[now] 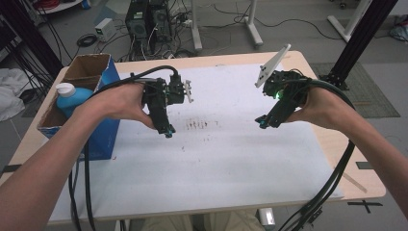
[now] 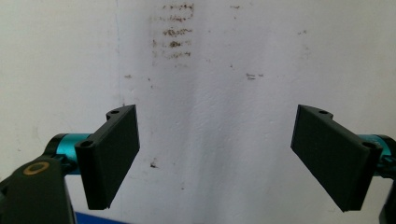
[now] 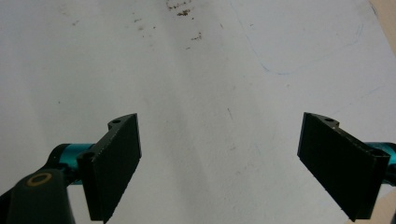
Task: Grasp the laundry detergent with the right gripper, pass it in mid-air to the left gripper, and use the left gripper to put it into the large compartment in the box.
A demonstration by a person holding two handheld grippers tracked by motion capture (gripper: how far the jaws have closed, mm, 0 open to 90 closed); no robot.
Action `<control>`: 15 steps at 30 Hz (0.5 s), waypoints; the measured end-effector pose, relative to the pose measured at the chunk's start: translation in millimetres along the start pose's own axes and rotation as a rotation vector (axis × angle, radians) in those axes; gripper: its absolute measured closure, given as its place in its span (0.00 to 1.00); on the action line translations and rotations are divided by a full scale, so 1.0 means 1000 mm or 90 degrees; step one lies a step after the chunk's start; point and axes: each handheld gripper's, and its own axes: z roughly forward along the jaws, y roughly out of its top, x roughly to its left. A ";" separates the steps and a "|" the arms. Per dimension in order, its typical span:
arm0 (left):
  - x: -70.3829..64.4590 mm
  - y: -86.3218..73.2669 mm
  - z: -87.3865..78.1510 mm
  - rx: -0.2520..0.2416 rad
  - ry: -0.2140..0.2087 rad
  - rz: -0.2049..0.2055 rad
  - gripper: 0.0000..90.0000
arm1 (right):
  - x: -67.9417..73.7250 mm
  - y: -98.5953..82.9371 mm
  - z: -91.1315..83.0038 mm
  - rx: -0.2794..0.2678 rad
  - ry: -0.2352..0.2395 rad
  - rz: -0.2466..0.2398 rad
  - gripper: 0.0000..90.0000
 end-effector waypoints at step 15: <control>-0.002 -0.003 0.000 -0.006 0.000 -0.006 0.17 | 0.001 0.000 0.000 0.002 -0.004 -0.004 0.14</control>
